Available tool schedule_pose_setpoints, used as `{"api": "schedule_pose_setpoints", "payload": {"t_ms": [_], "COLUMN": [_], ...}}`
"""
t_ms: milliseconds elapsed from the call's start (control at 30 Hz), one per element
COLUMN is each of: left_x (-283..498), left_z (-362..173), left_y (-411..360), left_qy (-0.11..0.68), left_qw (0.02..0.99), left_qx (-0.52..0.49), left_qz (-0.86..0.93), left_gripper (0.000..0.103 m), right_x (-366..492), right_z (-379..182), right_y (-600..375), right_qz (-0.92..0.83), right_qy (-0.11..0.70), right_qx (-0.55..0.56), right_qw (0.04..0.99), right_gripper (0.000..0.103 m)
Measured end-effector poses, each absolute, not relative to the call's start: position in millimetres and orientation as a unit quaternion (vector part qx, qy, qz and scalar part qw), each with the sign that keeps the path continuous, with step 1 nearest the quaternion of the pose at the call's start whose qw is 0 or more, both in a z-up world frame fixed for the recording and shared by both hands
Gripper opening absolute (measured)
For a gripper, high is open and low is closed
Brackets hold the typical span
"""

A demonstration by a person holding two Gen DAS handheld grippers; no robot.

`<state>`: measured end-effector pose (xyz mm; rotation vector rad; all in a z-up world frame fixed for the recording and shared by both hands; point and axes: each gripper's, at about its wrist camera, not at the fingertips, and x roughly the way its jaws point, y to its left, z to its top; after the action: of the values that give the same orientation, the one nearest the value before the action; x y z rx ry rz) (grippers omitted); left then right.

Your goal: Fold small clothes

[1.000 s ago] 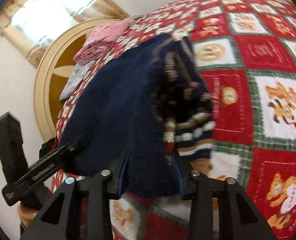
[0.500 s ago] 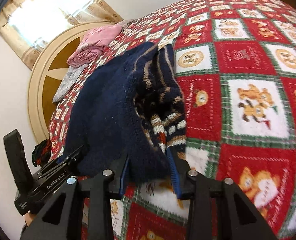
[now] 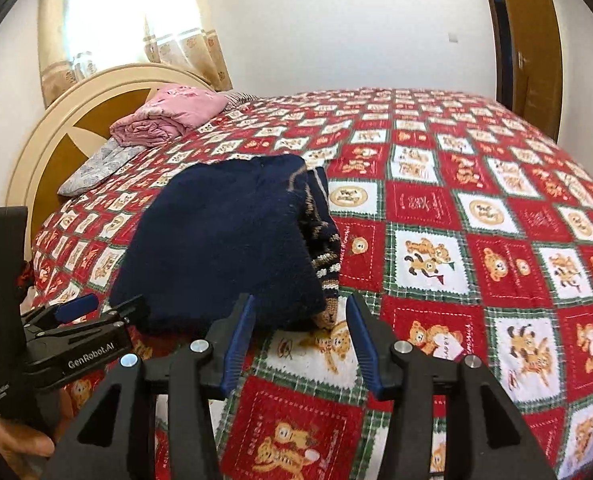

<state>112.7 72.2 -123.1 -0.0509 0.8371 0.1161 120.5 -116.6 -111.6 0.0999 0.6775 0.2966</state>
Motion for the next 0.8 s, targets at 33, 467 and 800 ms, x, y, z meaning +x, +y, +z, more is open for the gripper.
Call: {"api": "schedule_pose_setpoints", "payload": {"t_ms": [33, 467, 800], "left_x": [109, 43, 5], "left_z": [-122, -87, -70], "left_y": [72, 59, 49], "left_qy": [0.405, 0.334, 0.307], "left_qw": [0.913, 0.942, 0.952], "left_qx": [-0.022, 0.005, 0.022], "left_qz": [0.054, 0.029, 0.001], "left_gripper": [0.078, 0.091, 0.103], "right_x": [116, 38, -4], "right_z": [-109, -68, -52], "right_y": [-117, -123, -121], "right_qz": [0.143, 0.125, 0.096], "right_qy": [0.327, 0.256, 0.249], "right_qx": [0.048, 0.044, 0.0], "right_qw": [0.933, 0.958, 0.964], "right_gripper": [0.049, 0.05, 0.073]}}
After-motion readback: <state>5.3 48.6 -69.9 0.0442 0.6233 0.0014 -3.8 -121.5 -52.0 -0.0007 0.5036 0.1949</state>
